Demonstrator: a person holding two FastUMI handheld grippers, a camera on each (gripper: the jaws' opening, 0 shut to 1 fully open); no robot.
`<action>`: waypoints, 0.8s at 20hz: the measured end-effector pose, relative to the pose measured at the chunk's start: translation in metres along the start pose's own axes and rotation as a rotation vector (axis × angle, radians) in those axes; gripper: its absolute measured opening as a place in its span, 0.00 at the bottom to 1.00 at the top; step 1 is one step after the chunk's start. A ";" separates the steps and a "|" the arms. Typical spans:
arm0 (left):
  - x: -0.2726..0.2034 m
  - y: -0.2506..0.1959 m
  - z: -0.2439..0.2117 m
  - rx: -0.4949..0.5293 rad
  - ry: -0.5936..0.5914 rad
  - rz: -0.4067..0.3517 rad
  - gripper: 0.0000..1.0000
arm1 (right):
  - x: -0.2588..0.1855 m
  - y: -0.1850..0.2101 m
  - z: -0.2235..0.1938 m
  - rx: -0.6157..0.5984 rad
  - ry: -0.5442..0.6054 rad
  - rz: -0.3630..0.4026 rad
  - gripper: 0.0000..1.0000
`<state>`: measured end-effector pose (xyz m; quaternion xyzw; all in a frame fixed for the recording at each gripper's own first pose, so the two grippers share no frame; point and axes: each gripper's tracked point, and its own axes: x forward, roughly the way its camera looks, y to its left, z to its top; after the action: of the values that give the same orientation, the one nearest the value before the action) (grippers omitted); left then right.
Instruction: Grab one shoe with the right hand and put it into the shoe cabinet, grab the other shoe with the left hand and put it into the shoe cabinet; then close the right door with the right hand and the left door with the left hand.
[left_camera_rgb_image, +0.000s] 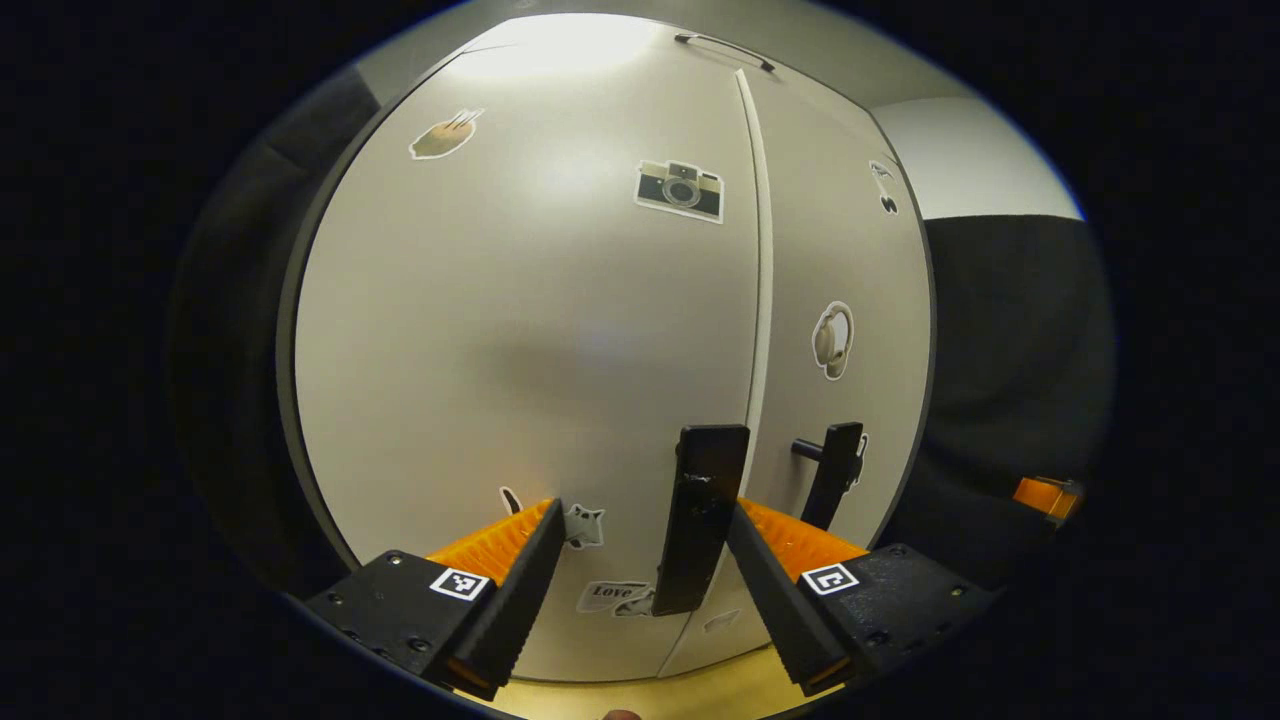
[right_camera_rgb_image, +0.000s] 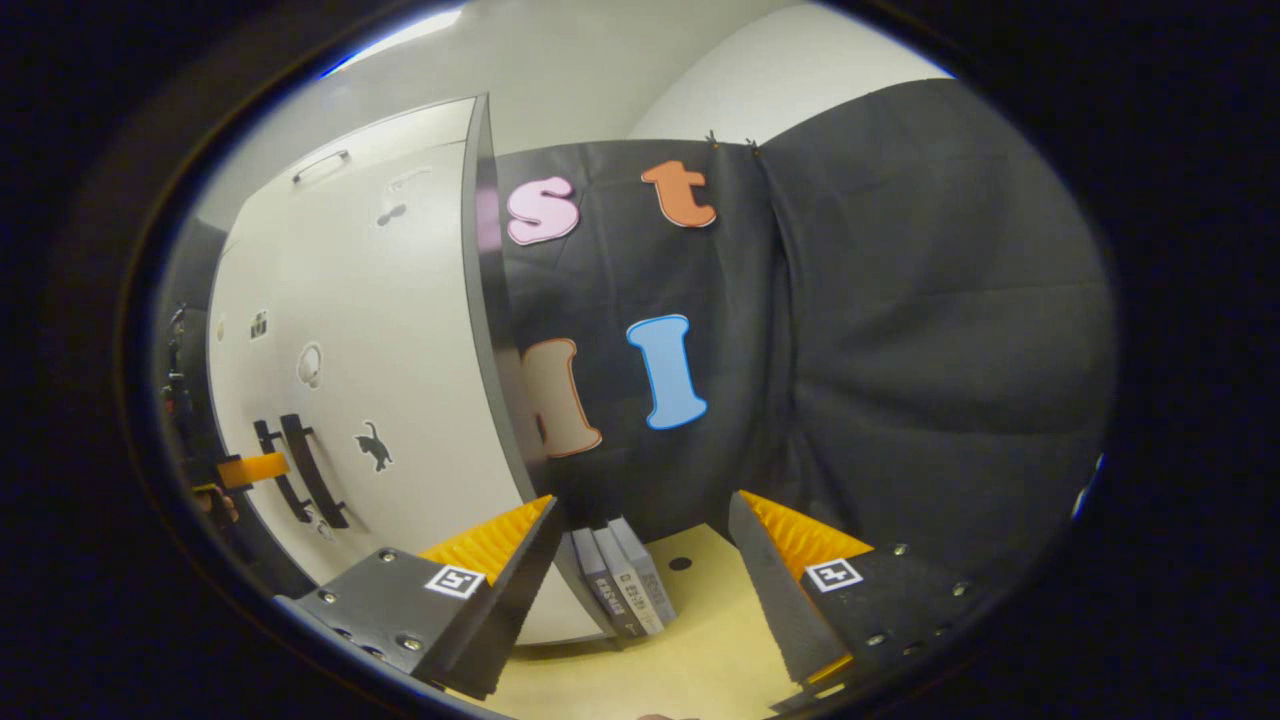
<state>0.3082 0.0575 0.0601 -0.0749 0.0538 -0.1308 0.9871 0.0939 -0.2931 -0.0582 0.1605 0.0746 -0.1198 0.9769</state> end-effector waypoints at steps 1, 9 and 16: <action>-0.004 -0.001 -0.001 -0.013 0.010 -0.001 0.98 | -0.001 0.003 0.001 -0.002 -0.001 0.009 1.00; -0.038 -0.035 0.049 0.062 -0.065 -0.015 0.96 | -0.029 0.068 0.051 -0.083 -0.078 0.147 1.00; -0.084 -0.078 0.067 0.092 -0.123 0.022 0.96 | -0.077 0.142 0.089 -0.084 -0.153 0.323 1.00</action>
<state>0.2166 0.0139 0.1459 -0.0368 -0.0123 -0.1173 0.9923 0.0662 -0.1755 0.0818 0.1200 -0.0218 0.0301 0.9921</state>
